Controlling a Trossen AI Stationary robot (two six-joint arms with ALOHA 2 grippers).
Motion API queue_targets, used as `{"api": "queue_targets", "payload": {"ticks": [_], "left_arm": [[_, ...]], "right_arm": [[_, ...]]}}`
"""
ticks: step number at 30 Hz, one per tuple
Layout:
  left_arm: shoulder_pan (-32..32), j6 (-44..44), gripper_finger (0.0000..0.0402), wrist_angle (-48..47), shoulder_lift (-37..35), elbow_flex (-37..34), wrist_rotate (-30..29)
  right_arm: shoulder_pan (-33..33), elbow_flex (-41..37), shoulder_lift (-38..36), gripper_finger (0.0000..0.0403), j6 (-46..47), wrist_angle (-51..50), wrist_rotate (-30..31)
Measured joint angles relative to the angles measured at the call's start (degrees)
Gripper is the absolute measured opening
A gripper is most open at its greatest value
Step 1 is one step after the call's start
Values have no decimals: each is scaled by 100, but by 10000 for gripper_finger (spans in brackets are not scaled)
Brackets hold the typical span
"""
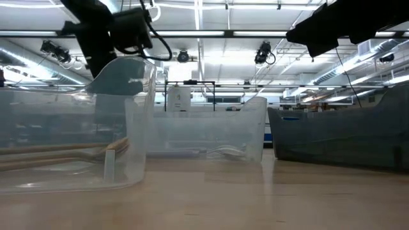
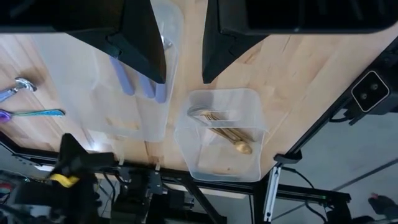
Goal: Sort silverware by color (type)
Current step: Put the violet spoon into the black bin
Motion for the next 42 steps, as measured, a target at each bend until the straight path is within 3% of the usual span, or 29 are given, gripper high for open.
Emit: {"api": "queue_targets", "payload": {"ticks": [8,16,23,42], "left_arm": [[1115,147,38,1107,0,-474,608],[1682,100,129,1591,15,-552,148],[2209,-236,199,1705,184,-552,169],[2926,-476,161,2288,1018,-548,594]], "right_arm": [[1,0,0,114,-17,-3,2],[1,-1,0,114,-28,5,15],[0,0,0,114,-38,54,17],[60,0,2,114,-105,185,-24]]}}
